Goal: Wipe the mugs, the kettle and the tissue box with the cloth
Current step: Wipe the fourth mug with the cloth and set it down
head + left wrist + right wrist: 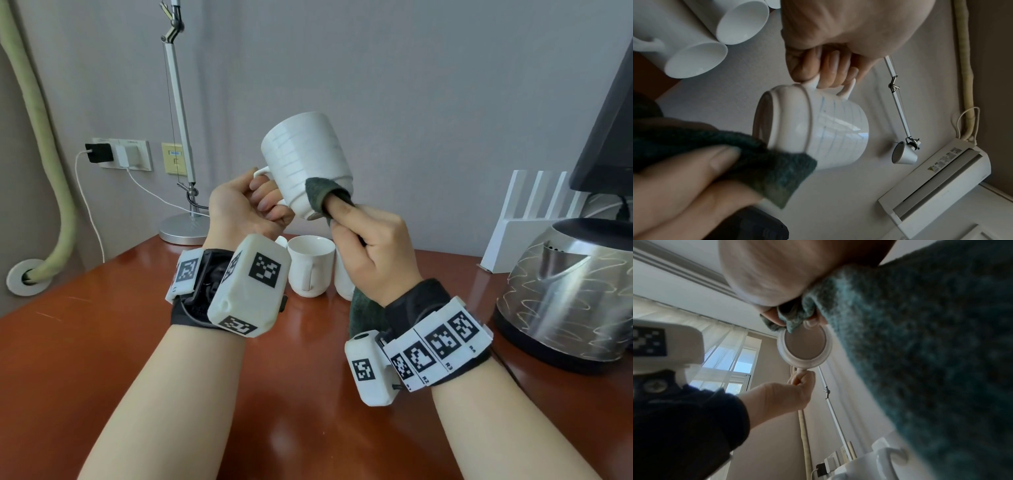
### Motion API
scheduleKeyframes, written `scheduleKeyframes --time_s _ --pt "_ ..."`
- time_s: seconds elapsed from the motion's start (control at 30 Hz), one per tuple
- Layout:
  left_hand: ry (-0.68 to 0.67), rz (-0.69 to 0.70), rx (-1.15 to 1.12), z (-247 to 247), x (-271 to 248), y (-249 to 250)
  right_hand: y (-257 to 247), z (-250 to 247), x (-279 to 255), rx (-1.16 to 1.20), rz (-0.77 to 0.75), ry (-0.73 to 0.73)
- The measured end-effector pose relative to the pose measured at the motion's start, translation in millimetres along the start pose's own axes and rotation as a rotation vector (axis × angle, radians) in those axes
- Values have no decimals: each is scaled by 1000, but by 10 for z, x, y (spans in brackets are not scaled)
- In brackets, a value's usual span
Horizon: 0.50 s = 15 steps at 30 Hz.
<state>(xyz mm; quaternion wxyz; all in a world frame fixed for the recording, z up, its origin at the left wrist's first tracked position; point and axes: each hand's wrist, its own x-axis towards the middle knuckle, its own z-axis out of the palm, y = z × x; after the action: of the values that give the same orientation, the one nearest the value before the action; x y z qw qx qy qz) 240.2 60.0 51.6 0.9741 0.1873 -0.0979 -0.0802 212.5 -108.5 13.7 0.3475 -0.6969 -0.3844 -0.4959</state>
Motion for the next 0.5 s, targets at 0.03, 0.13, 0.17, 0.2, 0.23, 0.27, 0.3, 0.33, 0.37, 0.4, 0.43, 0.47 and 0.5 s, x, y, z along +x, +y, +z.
scheduleKeyframes --time_s 0.03,0.13,0.17,0.2,0.23,0.27,0.3,0.33,0.37,0.4,0.43,0.47,0.5 --pt "2 1 8 4 -3 5 10 -8 1 -14 -3 -9" --pt "5 1 16 10 -18 30 108 -62 -12 6 58 53" --pt "8 -1 13 10 -18 28 136 -77 -18 24 77 84" --pt "10 -4 10 13 -19 18 150 -83 -21 40 86 107" --pt "10 -5 7 18 -17 6 146 -77 -20 51 84 117" --pt "9 -3 7 27 -15 -4 129 -63 -18 57 71 115" --pt "8 3 10 36 -15 -7 106 -46 -12 60 53 106" --pt "8 11 16 47 -21 2 85 -33 -6 58 34 93" --pt "8 21 26 60 -32 10 76 -31 -1 51 23 81" --pt "9 34 35 71 -47 24 85 -38 1 40 24 74" --pt "13 49 42 79 -60 32 112 -55 1 24 43 76" --pt "21 61 52 86 -69 38 148 -79 -1 5 78 86" --pt "26 71 65 92 -75 40 182 -106 0 -18 120 101"
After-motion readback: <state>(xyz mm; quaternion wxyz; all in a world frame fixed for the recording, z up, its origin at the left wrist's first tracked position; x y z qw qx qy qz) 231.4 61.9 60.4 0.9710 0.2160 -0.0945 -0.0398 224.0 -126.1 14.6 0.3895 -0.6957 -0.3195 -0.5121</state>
